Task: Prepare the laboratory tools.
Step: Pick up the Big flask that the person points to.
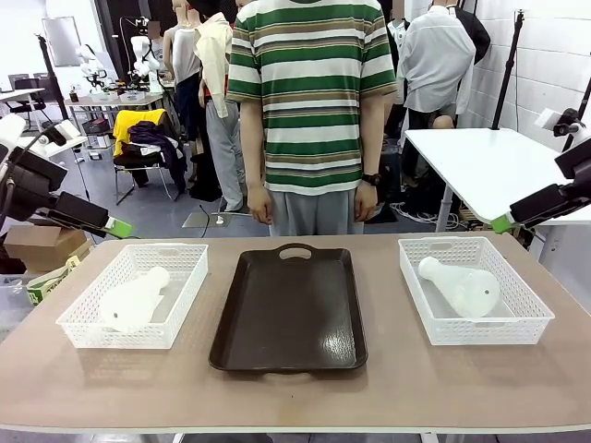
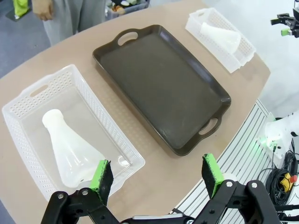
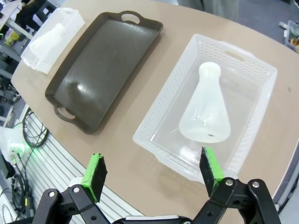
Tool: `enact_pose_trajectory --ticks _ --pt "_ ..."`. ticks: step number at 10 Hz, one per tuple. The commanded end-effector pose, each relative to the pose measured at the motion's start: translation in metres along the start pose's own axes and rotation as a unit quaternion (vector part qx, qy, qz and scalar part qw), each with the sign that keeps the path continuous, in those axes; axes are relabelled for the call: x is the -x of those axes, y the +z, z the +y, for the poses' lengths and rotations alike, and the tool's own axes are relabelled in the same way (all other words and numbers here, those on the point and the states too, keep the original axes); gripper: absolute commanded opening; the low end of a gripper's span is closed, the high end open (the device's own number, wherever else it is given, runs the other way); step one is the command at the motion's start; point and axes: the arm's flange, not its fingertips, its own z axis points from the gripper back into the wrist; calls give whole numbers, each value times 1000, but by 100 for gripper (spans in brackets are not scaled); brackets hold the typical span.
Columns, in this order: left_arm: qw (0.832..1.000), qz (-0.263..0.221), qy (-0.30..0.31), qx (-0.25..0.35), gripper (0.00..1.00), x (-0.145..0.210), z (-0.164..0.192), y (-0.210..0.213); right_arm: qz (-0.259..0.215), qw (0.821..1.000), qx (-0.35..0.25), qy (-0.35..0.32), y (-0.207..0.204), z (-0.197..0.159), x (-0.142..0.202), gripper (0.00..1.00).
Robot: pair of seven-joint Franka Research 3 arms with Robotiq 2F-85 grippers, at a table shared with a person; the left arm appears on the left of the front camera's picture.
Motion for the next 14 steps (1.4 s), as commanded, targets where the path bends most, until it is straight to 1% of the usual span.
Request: enact_pose_trajectory --ticks 1,6,7,8,14 --pt "1000 -5 -17 18 100 17 -2 -8 -1 1000 -18 11 -14 6 14 100" --pt "999 -18 -22 20 100 18 -5 -9 -5 1000 -23 18 -17 7 14 100" --pt "1000 -16 -7 7 100 18 0 -10 -27 998 -43 29 -18 7 11 100" --pt "1000 -5 -13 11 100 0 -1 -2 3 1000 -10 8 -7 1 0 100" --pt "1000 -5 -13 11 100 0 -1 -2 3 1000 -10 8 -7 1 0 100"
